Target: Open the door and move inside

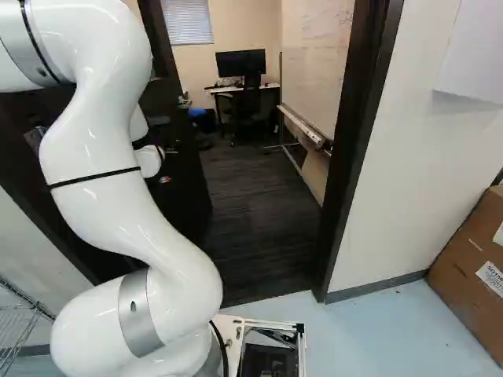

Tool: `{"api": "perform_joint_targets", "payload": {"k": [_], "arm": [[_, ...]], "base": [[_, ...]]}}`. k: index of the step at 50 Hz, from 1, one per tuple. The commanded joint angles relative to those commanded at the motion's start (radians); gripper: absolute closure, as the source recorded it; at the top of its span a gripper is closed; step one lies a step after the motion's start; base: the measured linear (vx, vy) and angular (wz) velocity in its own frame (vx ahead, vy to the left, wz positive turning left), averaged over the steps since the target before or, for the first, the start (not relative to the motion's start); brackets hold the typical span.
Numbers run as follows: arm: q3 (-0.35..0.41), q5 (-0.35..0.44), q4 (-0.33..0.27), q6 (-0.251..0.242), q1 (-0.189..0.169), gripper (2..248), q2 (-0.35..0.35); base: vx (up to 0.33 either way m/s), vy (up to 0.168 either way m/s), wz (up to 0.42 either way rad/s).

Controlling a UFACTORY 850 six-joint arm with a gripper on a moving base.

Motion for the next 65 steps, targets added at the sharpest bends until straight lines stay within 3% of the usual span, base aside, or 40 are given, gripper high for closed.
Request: {"api": "perform_joint_targets", "payload": {"k": [36, 65], "arm": [[-0.085, 0.028, -0.06, 0.0, 0.03, 3, -0.067], [-0.109, 0.028, -0.064, 0.0, 0.037, 3, -0.085]], "base": [[0.0, 0.0, 0.0], [0.0, 0.0, 0.0]]}}
